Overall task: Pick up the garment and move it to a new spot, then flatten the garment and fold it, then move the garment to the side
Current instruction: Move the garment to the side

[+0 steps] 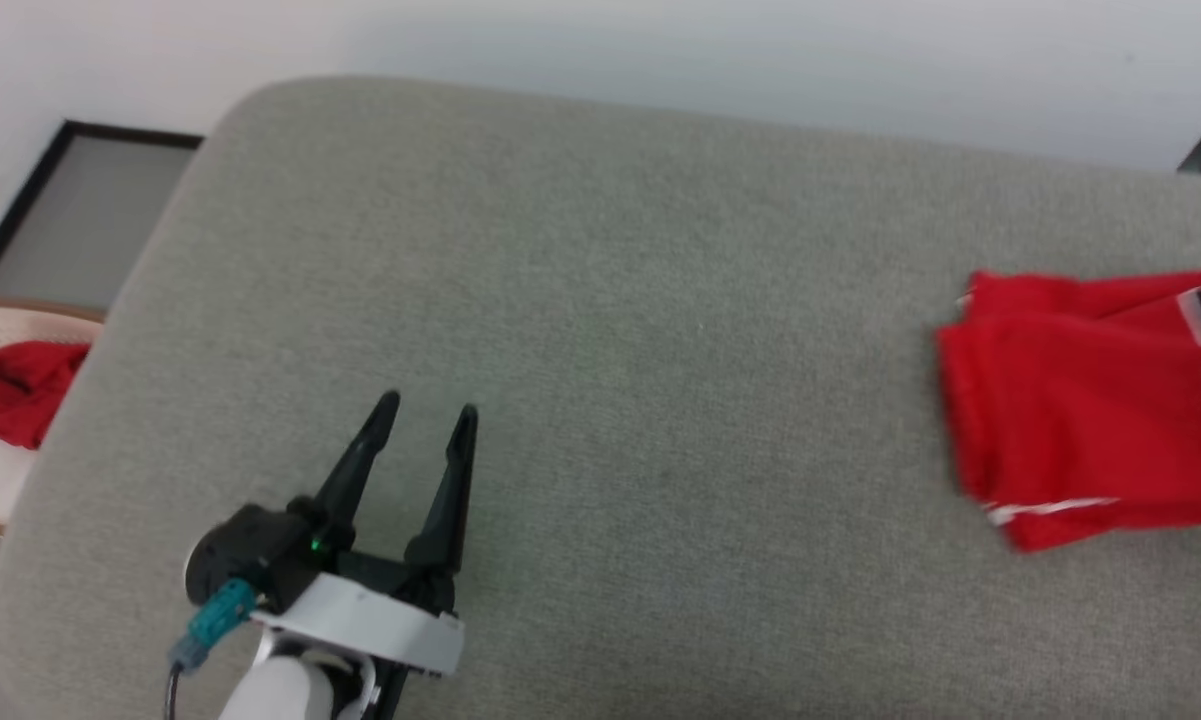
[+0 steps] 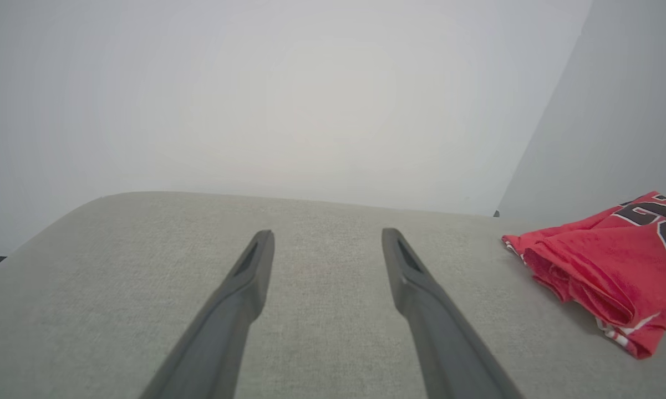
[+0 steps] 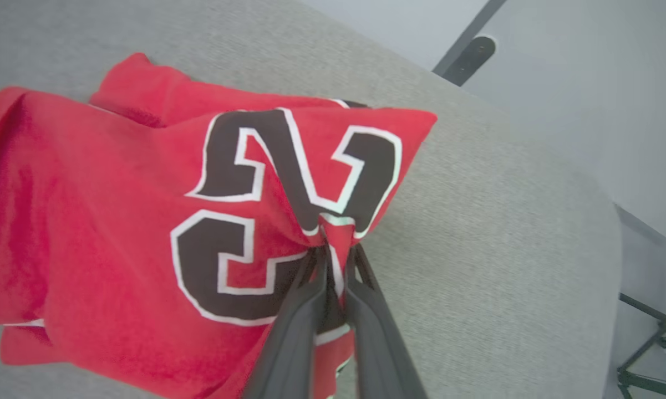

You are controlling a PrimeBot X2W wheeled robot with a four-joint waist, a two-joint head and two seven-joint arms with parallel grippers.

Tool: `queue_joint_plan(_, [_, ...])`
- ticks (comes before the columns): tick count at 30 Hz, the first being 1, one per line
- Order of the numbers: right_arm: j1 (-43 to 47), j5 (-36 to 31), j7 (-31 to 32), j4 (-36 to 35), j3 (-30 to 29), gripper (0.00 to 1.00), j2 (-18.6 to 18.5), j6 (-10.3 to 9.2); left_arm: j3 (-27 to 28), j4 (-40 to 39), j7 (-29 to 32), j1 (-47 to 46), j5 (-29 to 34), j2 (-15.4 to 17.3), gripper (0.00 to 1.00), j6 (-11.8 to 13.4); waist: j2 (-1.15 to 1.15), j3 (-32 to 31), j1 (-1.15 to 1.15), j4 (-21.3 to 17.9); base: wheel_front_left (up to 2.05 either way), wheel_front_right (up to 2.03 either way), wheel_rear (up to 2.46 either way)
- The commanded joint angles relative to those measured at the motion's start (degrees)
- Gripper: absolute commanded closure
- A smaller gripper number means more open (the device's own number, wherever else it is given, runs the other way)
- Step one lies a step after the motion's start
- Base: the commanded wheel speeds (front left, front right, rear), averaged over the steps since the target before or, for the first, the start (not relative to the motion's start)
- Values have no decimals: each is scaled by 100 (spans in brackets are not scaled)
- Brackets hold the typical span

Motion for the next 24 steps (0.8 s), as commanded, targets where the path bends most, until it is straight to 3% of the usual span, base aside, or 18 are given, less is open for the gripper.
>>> queue_joint_plan(1, [-130, 30, -104, 35, -65, 100, -194, -11, -31, -49, 6, -142, 44, 1, 0, -2, 0, 299, 0, -143, 0, 0, 0])
queue_joint_plan(11, [-505, -29, -594, 310, 63, 100, -1170, -11, -134, -241, 6, -582, 126, -29, 0, -2, 0, 966, 0, -303, 0, 0, 0])
queue_joint_plan(24, [-1036, -726, -879, 362, 172, 100, -1998, -11, -257, -344, 6, -975, 217, -27, 0, -2, 0, 1571, 0, -443, 0, 0, 0])
